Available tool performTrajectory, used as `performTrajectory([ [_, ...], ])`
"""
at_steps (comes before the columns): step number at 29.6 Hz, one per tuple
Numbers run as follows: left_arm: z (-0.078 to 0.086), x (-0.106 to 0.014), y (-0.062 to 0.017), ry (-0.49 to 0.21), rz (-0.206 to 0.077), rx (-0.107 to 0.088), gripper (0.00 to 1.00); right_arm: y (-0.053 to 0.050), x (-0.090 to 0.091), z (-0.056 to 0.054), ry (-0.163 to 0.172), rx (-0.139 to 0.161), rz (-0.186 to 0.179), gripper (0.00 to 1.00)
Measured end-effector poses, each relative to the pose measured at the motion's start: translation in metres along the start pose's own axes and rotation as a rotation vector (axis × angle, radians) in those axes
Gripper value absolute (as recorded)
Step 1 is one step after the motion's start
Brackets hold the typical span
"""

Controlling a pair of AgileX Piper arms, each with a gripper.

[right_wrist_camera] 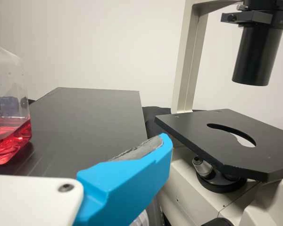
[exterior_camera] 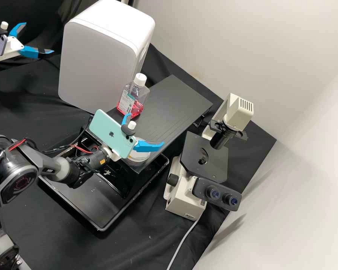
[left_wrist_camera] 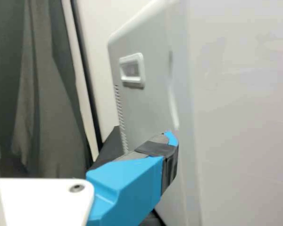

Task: Remove the lid from the petri dish

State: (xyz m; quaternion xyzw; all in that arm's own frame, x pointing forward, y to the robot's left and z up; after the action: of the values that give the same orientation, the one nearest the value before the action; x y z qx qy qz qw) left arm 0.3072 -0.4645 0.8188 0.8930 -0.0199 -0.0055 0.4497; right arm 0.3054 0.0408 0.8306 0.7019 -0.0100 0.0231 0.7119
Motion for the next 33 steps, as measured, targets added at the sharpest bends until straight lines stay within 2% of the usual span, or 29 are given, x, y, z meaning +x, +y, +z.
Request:
performTrajectory([
  [3,0.012,0.0,-0.0035,-0.035,-0.011,-0.012,1.0,0.0,0.0,0.0,0.0,0.0,0.0,1.0],
  [5,0.021,0.0,-0.0056,-0.056,-0.018,-0.046,1.0,0.0,0.0,0.0,0.0,0.0,0.0,1.0],
  [8,0.043,-0.003,-0.0106,-0.121,-0.035,-0.087,1.0,0.0,0.0,0.0,0.0,0.0,0.0,1.0],
  [10,0.053,-0.006,-0.0161,-0.159,-0.043,-0.098,1.0,0.0,0.0,0.0,0.0,0.0,0.0,1.0],
  [11,0.061,-0.011,-0.0221,-0.204,-0.046,-0.1,1.0,0.0,0.0,0.0,0.0,0.0,0.0,1.0],
  [13,0.068,-0.017,-0.0321,-0.252,-0.065,-0.099,1.0,0.0,0.0,0.0,0.0,0.0,0.0,1.0],
  [15,0.076,-0.026,-0.0433,-0.314,-0.083,-0.088,1.0,0.0,0.0,0.0,0.0,0.0,0.0,1.0],
  [16,0.078,-0.03,-0.0468,-0.341,-0.089,-0.08,1.0,0.0,0.0,0.0,0.0,0.0,0.0,1.0],
  [18,0.083,-0.036,-0.0553,-0.382,-0.121,-0.077,1.0,0.0,0.0,0.0,0.0,0.0,0.0,1.0],
  [20,0.087,-0.043,-0.0602,-0.42,-0.143,-0.067,1.0,0.0,0.0,0.0,0.0,0.0,0.0,1.0],
  [26,0.095,-0.057,-0.0689,-0.529,-0.193,-0.028,1.0,0.0,0.0,0.0,0.0,0.0,0.0,1.0],
  [30,0.098,-0.063,-0.072,-0.573,-0.213,-0.01,1.0,0.0,0.0,0.0,0.0,0.0,0.0,1.0],
  [33,0.099,-0.065,-0.0735,-0.591,-0.222,-0.005,1.0,0.0,0.0,0.0,0.0,0.0,0.0,1.0],
])
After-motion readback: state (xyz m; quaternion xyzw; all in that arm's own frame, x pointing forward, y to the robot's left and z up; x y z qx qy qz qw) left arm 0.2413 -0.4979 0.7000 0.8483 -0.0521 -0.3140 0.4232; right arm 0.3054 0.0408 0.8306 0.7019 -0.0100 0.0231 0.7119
